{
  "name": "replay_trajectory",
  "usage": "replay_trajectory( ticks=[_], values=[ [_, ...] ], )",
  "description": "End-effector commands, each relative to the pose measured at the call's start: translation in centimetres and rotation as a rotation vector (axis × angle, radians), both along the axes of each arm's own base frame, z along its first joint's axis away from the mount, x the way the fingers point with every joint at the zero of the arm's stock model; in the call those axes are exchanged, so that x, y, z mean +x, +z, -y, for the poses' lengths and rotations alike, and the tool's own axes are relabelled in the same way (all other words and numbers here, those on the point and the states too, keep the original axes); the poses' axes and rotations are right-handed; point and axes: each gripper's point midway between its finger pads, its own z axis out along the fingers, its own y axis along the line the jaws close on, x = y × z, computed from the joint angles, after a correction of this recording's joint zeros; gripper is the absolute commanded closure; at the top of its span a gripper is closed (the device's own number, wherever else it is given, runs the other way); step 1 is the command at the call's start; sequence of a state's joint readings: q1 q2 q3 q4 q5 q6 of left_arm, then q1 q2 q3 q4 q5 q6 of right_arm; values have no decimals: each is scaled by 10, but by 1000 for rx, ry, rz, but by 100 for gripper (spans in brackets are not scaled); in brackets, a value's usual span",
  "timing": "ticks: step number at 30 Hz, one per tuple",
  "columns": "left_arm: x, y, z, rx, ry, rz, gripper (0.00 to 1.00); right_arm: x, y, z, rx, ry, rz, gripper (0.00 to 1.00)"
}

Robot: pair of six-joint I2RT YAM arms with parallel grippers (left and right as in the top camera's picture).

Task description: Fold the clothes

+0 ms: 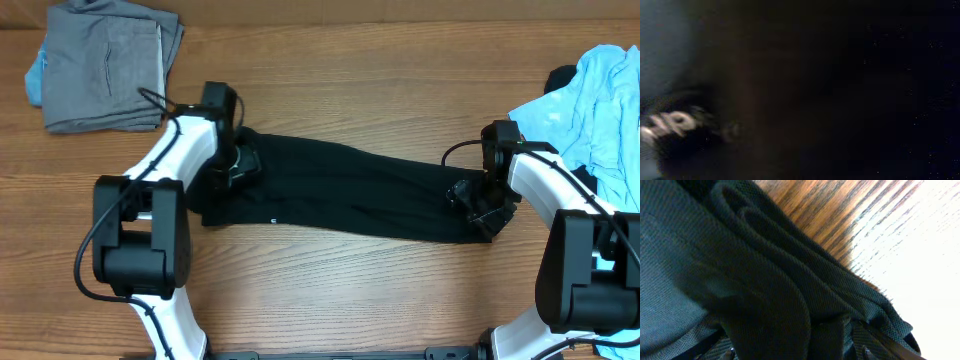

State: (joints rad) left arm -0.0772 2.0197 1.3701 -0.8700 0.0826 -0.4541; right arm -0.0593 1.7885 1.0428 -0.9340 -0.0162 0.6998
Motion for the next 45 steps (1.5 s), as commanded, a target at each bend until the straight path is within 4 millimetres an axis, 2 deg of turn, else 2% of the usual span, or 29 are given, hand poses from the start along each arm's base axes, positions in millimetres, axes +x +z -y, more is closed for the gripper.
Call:
replay_trajectory(
  ticks=[1, 6, 12, 14, 17, 20, 25, 28, 33, 37, 45],
  values=[
    [-21, -18, -55, 95, 129, -85, 32, -1, -6, 7, -23, -15, 3, 27],
    [-25, -18, -83, 91, 208, -97, 31, 11, -6, 0, 12, -11, 51, 25],
    [-20, -9, -106, 90, 272, -86, 26, 31, 5, -18, 45, 32, 111, 15],
    [-13, -1, -113, 89, 289, -69, 25, 36, 13, -22, 52, 47, 117, 11],
    [-1, 17, -120, 90, 297, -43, 25, 44, 27, -22, 51, 101, 126, 0],
    [14, 42, -121, 87, 296, -10, 24, 56, 47, -18, 49, 128, 148, 0],
    [30, 76, -108, 72, 264, 27, 20, 77, 74, -6, 43, 247, 218, 0],
    [34, 88, -92, 32, 208, 35, 14, 72, 73, -6, 66, 326, 208, 0],
    [32, 93, -63, -40, 161, 16, 0, 62, 64, -6, 79, 403, 184, 0],
    [29, 93, -45, -56, 121, 4, 0, 53, 51, -25, 188, 483, 203, 0],
    [30, 93, -22, -55, 62, 7, 0, 32, 14, -47, 312, 539, 239, 0]
  ],
)
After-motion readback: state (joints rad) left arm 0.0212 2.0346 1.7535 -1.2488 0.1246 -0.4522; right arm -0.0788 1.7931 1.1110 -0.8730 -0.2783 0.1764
